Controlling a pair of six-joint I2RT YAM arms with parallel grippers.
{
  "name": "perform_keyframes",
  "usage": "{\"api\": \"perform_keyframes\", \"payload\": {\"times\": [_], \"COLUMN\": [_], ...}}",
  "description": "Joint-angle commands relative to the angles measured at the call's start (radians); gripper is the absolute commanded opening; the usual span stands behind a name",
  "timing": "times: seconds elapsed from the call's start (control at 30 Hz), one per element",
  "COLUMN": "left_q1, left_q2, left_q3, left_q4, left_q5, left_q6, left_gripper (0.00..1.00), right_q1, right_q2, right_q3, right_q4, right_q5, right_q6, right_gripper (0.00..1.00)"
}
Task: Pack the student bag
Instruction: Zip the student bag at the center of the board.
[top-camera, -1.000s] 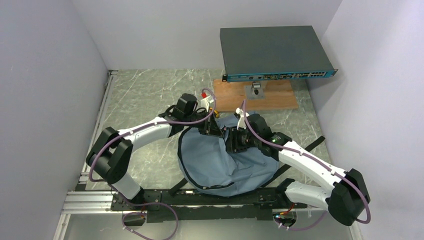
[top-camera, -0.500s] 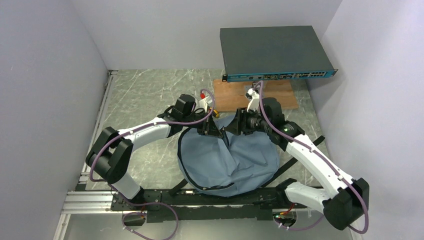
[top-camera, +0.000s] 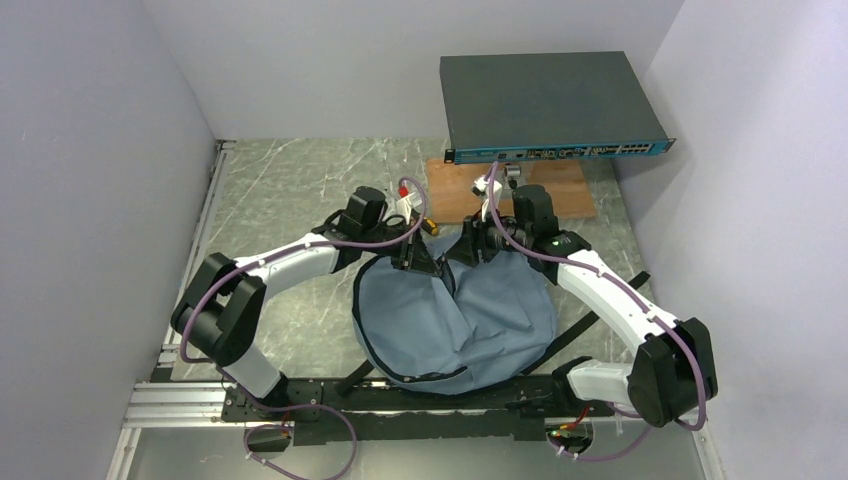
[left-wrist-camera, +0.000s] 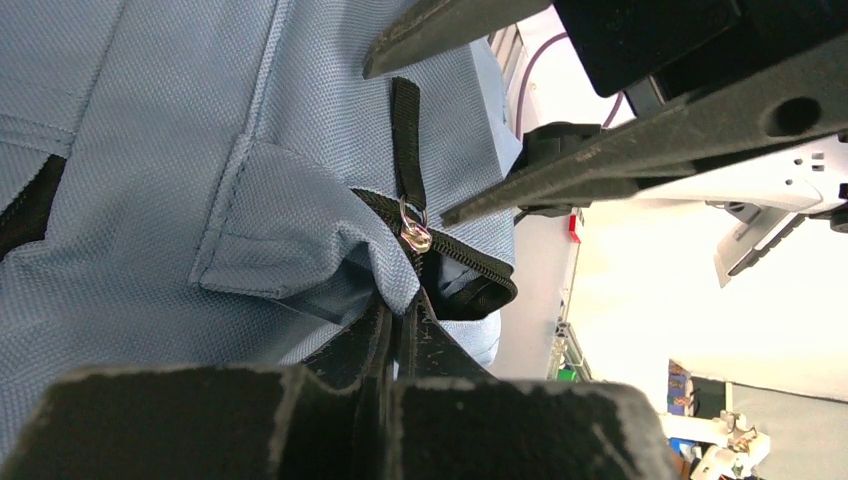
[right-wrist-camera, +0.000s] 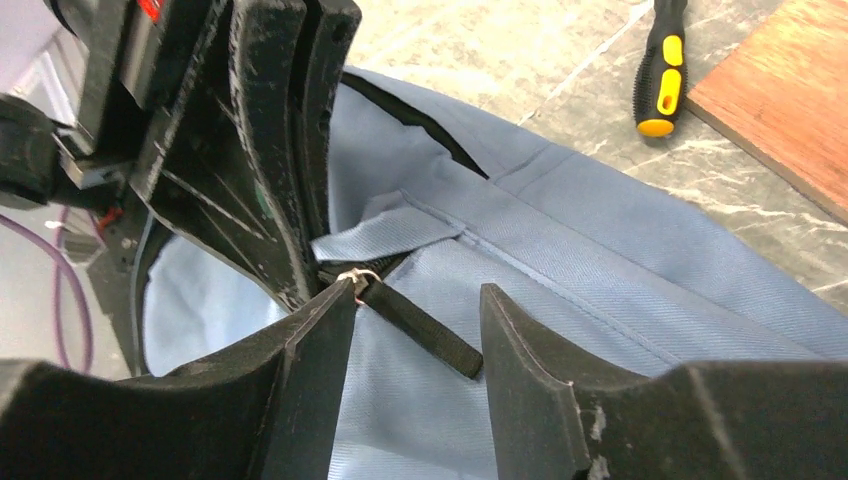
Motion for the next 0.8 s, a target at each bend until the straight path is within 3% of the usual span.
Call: {"api": "perform_keyframes", "payload": {"times": [0.0,0.17,0.47,0.67,0.77], "left_q1": [0.014,0.022,0.029,0.032,0.035], "left_q2": [-0.004,-0.015,0.005,0.003,0.009], "left_q3": [0.049,0.057,0.060,0.076,0.076], "left_q4": [0.004,-0.034,0.038,0.003,0.012], "left_q5": [0.148,0.168,0.196,0.186,0.183], "left_q6": [0.030,0.060,0.001,0.018,0.007], "left_gripper": [0.00,0.00,0.00,0.00,0.00], "right_q1": [-0.006,0.001,0.083,0.118,0.136], "right_q2": [-0.012,0.002,0.035,0.040,0.035], "right_q3": [-0.041,-0.056,-0.050,-0.060,-0.051], "right_q4": [0.084,0.071,0.070,0.089,0.072], "right_q5": [-0.037,-0.031,0.005,0.053,0.070], "right_q6": [-0.139,-0.191,-0.237,-0.234,-0.218], "right_gripper": [0.50,0.45,0.52,0.45,0.30]}}
